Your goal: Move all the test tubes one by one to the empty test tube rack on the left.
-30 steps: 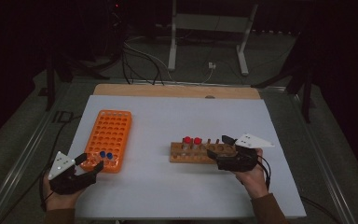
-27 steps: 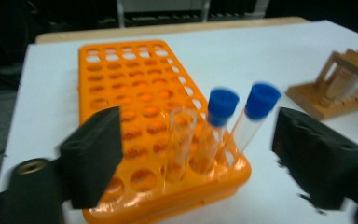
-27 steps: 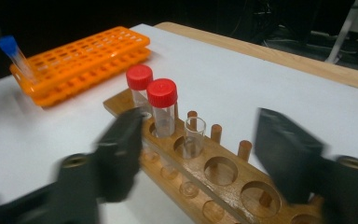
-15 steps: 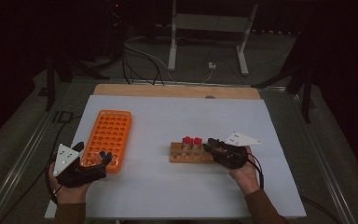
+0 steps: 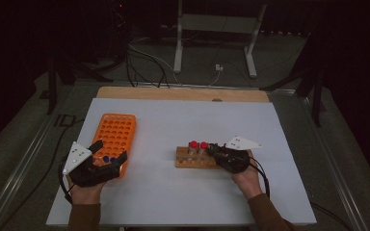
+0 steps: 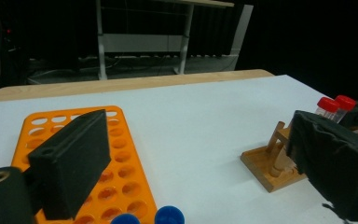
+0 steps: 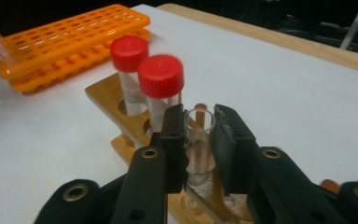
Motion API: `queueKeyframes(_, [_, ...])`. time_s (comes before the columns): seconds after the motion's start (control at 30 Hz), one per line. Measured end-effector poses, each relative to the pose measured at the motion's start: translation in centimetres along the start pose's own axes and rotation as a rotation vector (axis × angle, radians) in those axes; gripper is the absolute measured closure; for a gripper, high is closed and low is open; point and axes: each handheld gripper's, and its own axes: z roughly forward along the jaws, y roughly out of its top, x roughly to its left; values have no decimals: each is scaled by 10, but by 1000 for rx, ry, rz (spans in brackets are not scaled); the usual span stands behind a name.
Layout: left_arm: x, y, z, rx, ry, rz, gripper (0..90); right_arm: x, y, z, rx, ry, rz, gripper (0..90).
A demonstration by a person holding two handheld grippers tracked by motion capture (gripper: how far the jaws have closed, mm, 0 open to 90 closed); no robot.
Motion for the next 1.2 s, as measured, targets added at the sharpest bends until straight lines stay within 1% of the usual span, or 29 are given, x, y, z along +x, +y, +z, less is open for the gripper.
queueKeyframes(0.03, [0,0,1,5,2,-1,20,1,0,1,2,0,-4,748])
queueKeyframes(0.23, [-4,0,3,8,-10,6,13,5,-1,2,9,-29,-19,763])
queueKeyframes(0.33, [-5,-1,4,15,-13,6,13,4,-1,1,8,-36,-15,765])
queueKeyframes(0.47, [-6,-2,4,29,-17,8,13,3,-1,-2,-14,-34,-2,765])
queueKeyframes(0.6, [-8,-1,6,24,-19,5,13,1,6,-12,-56,-35,9,766])
queueKeyframes(0.73, [-12,-1,8,33,-25,14,13,0,15,-24,-106,-29,22,766])
queueKeyframes(0.8, [-14,-1,8,36,-26,19,13,0,20,-31,-126,-31,20,766])
queueKeyframes(0.9, [-18,0,11,38,-37,25,13,1,29,-41,-155,-33,21,766])
queueKeyframes(1.03, [-27,3,15,35,-55,33,13,-1,38,-54,-195,-15,39,766])
queueKeyframes(1.1, [-33,6,18,38,-66,47,13,-2,41,-59,-199,-4,46,765])
queueKeyframes(1.2, [-43,10,23,40,-86,73,13,-1,42,-64,-185,13,41,766])
